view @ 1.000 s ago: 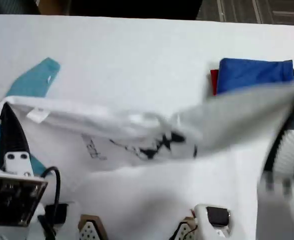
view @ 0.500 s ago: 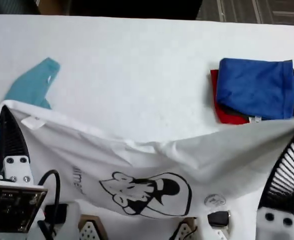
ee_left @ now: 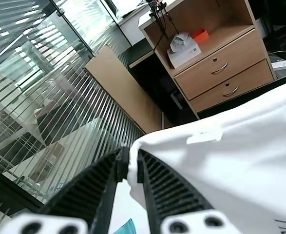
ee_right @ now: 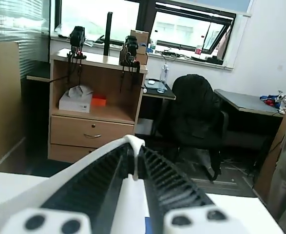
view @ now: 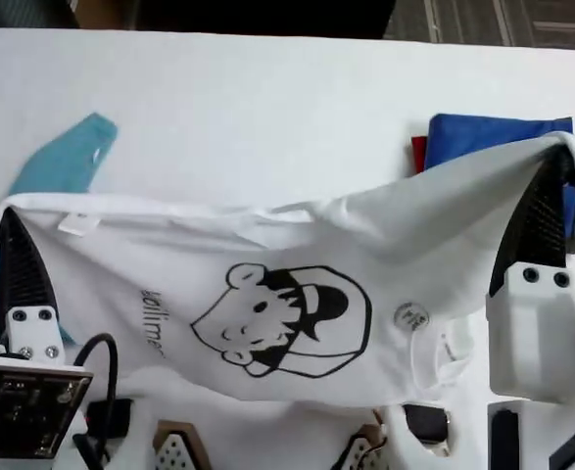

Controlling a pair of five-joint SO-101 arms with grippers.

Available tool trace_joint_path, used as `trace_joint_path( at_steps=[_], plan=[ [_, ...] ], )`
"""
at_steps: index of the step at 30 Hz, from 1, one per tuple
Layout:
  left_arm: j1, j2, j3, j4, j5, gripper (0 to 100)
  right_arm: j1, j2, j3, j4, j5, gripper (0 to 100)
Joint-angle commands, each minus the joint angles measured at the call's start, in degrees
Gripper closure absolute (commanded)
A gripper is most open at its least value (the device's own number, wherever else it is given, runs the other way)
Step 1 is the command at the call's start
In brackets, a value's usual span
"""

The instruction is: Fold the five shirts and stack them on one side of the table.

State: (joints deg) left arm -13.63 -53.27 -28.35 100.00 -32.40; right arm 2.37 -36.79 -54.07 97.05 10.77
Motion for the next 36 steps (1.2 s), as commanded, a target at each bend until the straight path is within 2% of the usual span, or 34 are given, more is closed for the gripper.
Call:
trace_joint_path(
  at_steps=[1, 9, 14, 20, 25, 31, 36],
  plan=[
    [-0.44, -0.09, -0.31, -1.41, 0.62, 97, 0.22, -1.98, -0.70, -0.13, 4.22, 97.8],
    [-0.35, -0.09, -0.31, -1.41, 0.62, 97, 0.22, -12.09, -0.62, -0.40, 18.73, 97.8],
    [-0.35, -0.09, -0.31, -1.41, 0.62, 97, 0.22, -13.32, -0.18, -4.53, 26.64, 97.8],
    [-0.35, -1.76, -1.98, 0.70, 0.53, 97, 0.31, -13.32, -0.09, -4.26, 27.34, 97.8],
    [-0.62, -2.81, 0.75, -1.41, -2.29, 97, 0.31, -12.53, 3.69, -4.53, 27.60, 97.8],
    [-0.62, -2.29, 6.37, -6.42, -2.11, 97, 0.31, -12.26, 9.93, -7.08, 27.60, 97.8],
    [-0.70, -2.64, 6.55, -6.42, -2.11, 97, 0.31, -12.44, 10.55, -7.52, 27.60, 97.8]
  ],
)
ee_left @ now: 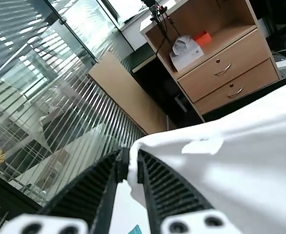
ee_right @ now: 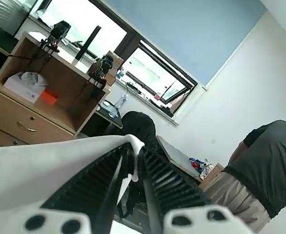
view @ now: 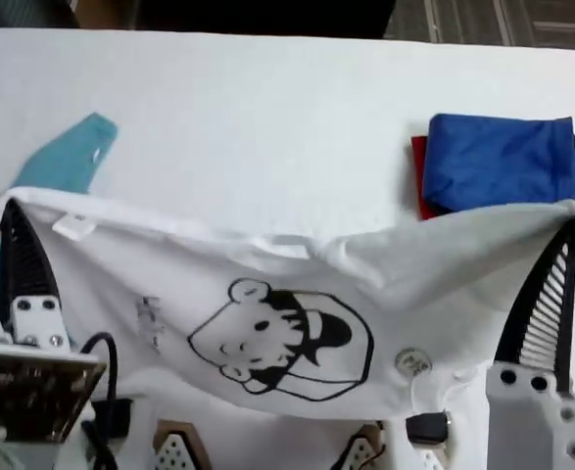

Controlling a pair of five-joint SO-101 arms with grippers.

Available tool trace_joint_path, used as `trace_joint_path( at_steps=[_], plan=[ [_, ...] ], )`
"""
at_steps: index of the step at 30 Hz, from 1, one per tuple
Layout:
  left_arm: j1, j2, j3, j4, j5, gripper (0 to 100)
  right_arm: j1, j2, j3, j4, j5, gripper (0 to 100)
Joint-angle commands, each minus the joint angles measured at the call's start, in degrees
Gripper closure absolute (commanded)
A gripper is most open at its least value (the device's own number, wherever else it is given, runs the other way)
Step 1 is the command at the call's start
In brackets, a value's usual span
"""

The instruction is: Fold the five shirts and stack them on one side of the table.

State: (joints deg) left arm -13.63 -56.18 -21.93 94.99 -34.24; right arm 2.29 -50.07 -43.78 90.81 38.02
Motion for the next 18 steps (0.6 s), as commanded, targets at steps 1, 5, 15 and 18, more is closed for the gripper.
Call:
trace_joint_path(
  at_steps=[1, 5, 15, 18],
  plan=[
    [-0.70, 0.09, -0.22, -0.70, -0.26, 97, 0.40, 0.57, 0.26, -1.27, 0.35, 97.8],
    [-0.62, -2.46, -3.82, 2.99, -0.18, 97, 0.40, -3.74, 0.88, -1.19, 0.26, 97.8],
    [-0.35, 0.09, 2.33, -1.32, -0.26, 97, 0.04, -3.56, 10.73, -4.97, -0.09, 97.8],
    [-0.26, 5.36, 10.86, -9.41, -0.26, 97, 0.04, -0.22, 20.75, -11.12, -0.70, 97.8]
  ],
)
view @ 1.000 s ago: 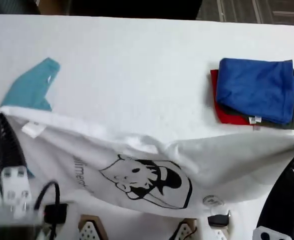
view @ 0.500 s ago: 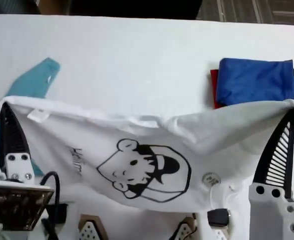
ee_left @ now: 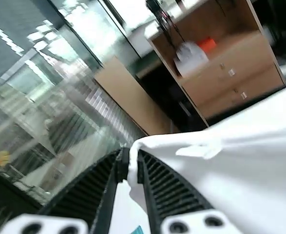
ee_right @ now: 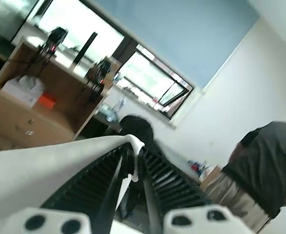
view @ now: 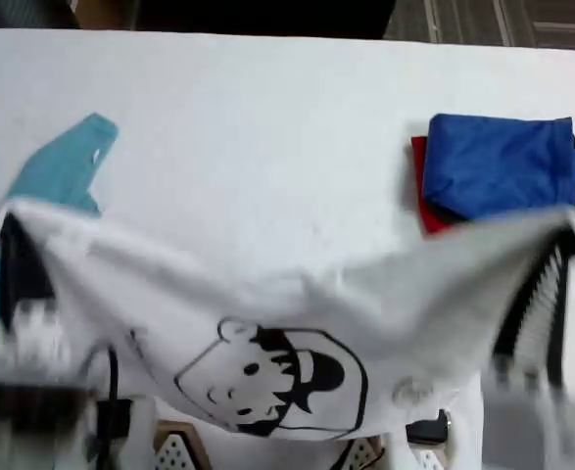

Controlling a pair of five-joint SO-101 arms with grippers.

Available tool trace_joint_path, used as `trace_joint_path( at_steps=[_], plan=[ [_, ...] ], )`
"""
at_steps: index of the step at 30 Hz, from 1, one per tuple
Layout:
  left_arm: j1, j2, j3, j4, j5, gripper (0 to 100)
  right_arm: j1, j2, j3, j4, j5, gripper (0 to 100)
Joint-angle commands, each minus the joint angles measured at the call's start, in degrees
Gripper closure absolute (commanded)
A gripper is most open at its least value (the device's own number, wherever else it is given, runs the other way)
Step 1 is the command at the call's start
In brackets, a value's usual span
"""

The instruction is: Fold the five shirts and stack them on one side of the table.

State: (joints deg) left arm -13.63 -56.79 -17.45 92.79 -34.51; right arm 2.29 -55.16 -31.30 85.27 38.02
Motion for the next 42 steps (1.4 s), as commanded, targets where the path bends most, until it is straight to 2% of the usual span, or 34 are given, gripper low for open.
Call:
trace_joint_path(
  at_steps=[1, 9, 14, 17, 20, 28, 32, 36, 42],
  plan=[
    [-0.09, 8.09, 8.92, -10.02, 0.00, 97, 0.04, 6.11, 11.96, -8.13, -1.67, 97.8],
    [3.08, 29.89, 20.88, -24.09, -0.26, 97, 0.04, 18.33, 40.88, -28.44, -2.81, 97.8],
    [3.08, 43.25, 20.09, -30.86, -0.35, 97, 0.04, 30.46, 47.30, -39.25, -2.81, 97.8],
    [2.81, 48.88, 13.58, -30.07, -0.18, 97, 0.13, 36.97, 43.43, -41.36, -2.81, 97.8],
    [3.08, 53.45, 3.30, -25.49, -0.18, 97, 0.04, 41.54, 35.52, -40.31, -2.81, 97.8],
    [3.16, 66.90, -22.90, -14.24, -0.09, 97, -0.04, 53.76, 9.58, -29.41, -2.81, 97.8],
    [3.16, 72.26, -32.48, -11.34, 0.00, 97, -0.04, 59.12, 0.79, -24.75, -3.16, 97.8],
    [3.08, 76.84, -38.11, -8.97, -0.09, 97, 0.04, 63.43, -4.66, -24.31, -5.10, 97.8],
    [2.99, 82.11, -39.08, -8.70, -0.35, 97, 0.04, 67.56, -5.54, -23.52, -5.19, 97.8]
  ],
)
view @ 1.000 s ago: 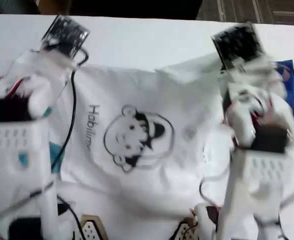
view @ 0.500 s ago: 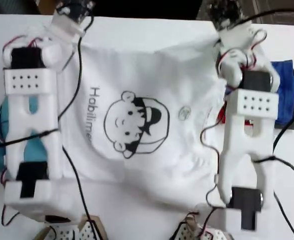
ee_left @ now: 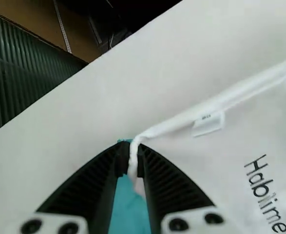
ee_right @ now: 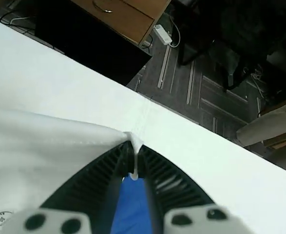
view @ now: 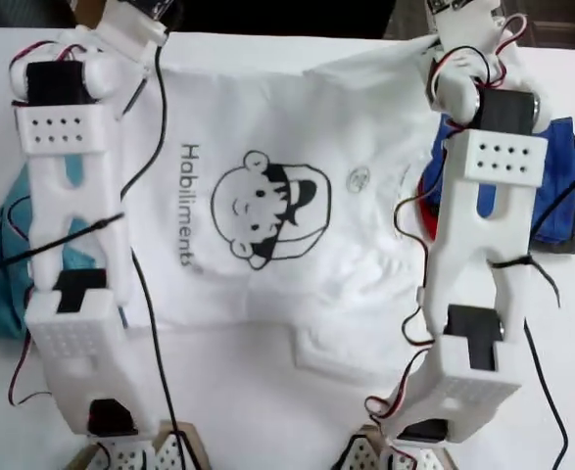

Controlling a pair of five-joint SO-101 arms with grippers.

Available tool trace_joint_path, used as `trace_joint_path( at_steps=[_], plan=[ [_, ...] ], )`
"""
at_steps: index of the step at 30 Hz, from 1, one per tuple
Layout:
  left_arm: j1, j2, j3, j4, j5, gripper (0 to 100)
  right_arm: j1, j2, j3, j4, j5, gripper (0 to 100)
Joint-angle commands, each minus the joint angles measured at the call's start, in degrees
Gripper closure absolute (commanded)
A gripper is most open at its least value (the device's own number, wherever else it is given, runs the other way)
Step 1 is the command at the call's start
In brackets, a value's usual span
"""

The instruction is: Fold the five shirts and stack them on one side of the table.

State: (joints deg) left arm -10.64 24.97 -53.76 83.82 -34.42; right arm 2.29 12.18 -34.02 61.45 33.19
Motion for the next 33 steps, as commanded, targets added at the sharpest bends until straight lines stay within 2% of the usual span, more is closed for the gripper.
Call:
trace_joint_path(
  at_steps=[1, 5, 12, 16, 20, 24, 33],
  plan=[
    [0.00, 0.79, -2.77, 0.09, -0.44, 97, 0.04, 0.57, -2.81, 0.31, -0.35, 97.8],
    [0.09, 1.32, -2.33, 0.88, -0.53, 97, 0.04, 1.63, -2.46, 2.42, -0.35, 97.8],
    [2.46, 1.76, -2.07, 18.11, -2.90, 97, 0.48, 1.45, -2.46, 19.47, 0.00, 97.8],
    [1.05, 0.18, 1.54, 18.64, -3.16, 97, 0.40, 1.36, -2.81, 28.97, 0.09, 97.8],
    [0.09, -3.43, 13.67, 18.73, -4.13, 97, 0.13, 0.04, -2.11, 36.44, 0.09, 97.8],
    [0.35, -9.93, 30.81, 18.37, -5.27, 97, 1.10, -5.14, 4.48, 36.44, 0.18, 97.8],
    [-2.11, -26.81, 61.67, 10.46, -8.09, 97, 1.54, -29.58, 40.88, 33.98, 5.36, 97.8]
  ],
)
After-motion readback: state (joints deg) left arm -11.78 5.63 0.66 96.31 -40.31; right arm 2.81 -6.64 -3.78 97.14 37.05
